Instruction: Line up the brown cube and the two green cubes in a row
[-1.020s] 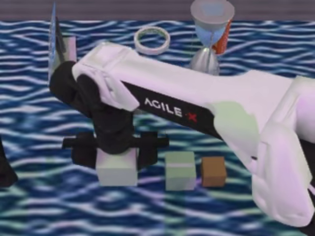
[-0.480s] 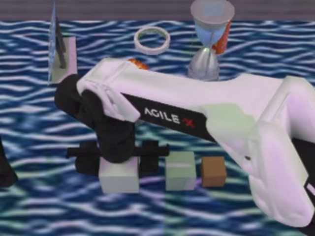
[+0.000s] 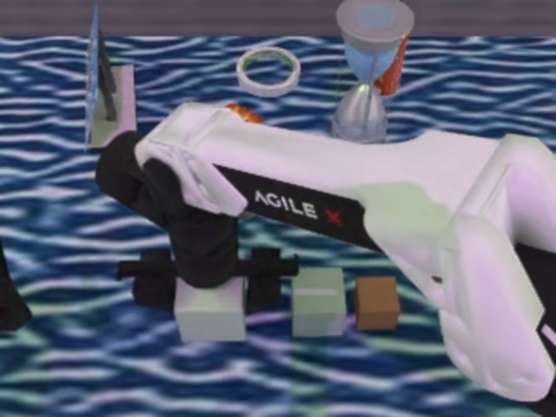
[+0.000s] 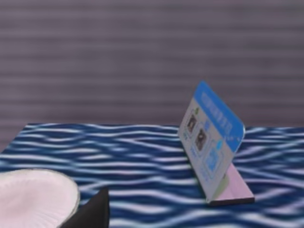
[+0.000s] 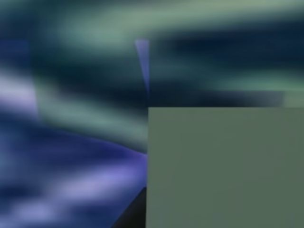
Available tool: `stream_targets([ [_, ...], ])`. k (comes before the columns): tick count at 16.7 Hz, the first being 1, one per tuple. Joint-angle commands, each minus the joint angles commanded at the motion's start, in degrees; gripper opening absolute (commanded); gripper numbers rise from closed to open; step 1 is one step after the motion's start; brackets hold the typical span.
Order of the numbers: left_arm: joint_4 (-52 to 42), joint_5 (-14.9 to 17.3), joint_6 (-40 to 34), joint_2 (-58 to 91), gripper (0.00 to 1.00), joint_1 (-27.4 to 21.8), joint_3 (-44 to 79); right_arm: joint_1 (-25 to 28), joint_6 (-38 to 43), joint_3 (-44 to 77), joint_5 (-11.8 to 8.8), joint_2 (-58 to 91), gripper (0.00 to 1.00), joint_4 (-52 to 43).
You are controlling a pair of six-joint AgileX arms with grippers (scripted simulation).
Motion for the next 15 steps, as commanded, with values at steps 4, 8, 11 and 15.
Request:
stream_targets([
  [4,0.0,0.0,0.0,0.0,1.0,0.0,0.0,0.0,0.0,0.0,0.0,0.0,1.0,0.0],
  [8,0.0,0.0,0.0,0.0,1.0,0.0,0.0,0.0,0.0,0.0,0.0,0.0,1.0,0.0],
  [11,0.0,0.0,0.0,0.0,1.0,0.0,0.0,0.0,0.0,0.0,0.0,0.0,1.0,0.0],
  [15,0.0,0.0,0.0,0.0,1.0,0.0,0.0,0.16,-0.05,2.35,0.03,0.36,1.0,-2.23],
])
